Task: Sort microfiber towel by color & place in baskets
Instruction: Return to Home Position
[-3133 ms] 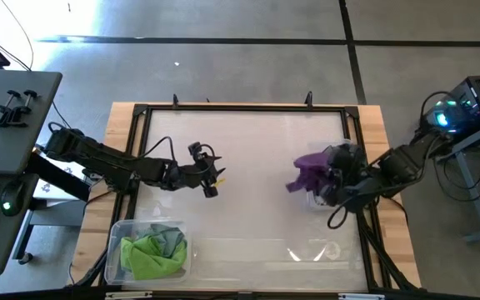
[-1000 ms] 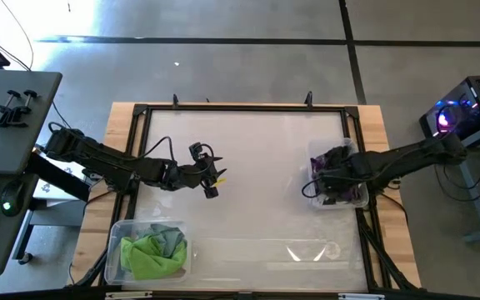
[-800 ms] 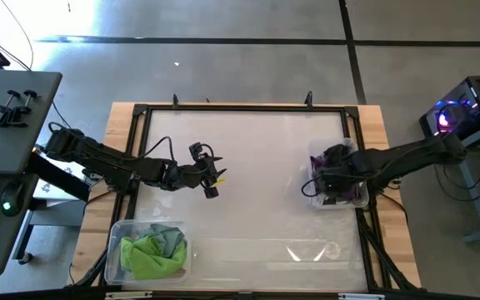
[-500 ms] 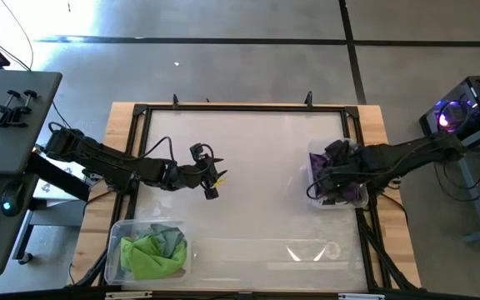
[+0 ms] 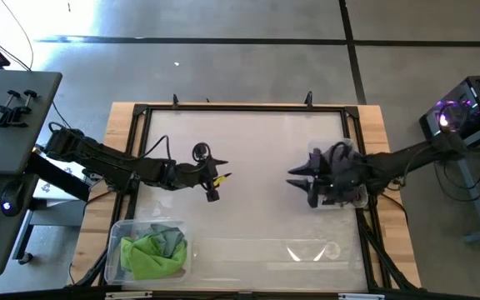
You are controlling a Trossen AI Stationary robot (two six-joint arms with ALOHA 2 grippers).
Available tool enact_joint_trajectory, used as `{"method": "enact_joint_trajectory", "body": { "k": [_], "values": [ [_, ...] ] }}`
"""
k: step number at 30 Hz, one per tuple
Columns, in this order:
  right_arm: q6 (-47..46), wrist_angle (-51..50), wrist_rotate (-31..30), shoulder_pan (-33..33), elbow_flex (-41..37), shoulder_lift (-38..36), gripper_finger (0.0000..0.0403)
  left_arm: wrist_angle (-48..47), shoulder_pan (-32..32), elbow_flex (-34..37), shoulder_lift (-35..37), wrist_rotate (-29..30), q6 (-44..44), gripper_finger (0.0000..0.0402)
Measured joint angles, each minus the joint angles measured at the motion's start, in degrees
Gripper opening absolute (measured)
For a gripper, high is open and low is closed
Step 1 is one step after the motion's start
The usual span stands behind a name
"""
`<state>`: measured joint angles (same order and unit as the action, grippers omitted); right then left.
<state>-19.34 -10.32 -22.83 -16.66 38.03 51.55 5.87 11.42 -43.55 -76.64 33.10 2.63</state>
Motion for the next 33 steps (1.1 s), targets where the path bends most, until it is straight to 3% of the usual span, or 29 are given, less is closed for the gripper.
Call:
{"method": "enact_joint_trajectory", "body": {
  "k": [3, 6, 12, 20, 25, 33],
  "values": [
    [5.38, 19.61, 8.55, 5.49, -7.19, -0.41, 0.0141, 1.25, 0.0, 0.0, 0.0, -0.01, 0.21, 0.017],
    [6.98, 32.52, 15.39, 11.03, -11.93, 1.36, 0.0141, 1.65, 0.0, 0.0, 0.0, 0.0, 0.59, 0.017],
    [10.48, 39.79, 17.25, 17.32, -13.58, 6.82, 0.0141, 1.72, 0.02, 0.0, 0.0, 0.0, 0.23, 0.017],
    [15.24, 50.44, 21.9, 17.98, -13.58, 14.41, 0.0141, 1.79, 0.14, 0.0, 0.0, 0.26, 0.15, 0.017],
    [19.68, 49.3, 23.27, 16.3, -13.58, 12.7, 0.0141, 1.72, 1.34, 0.0, 0.0, 1.75, 0.51, 0.017],
    [11.56, 23.01, 22.15, 14.12, -13.58, -11.48, 0.0141, 0.87, 3.04, 0.0, 0.02, 5.11, 2.1, 0.017]
  ]
}}
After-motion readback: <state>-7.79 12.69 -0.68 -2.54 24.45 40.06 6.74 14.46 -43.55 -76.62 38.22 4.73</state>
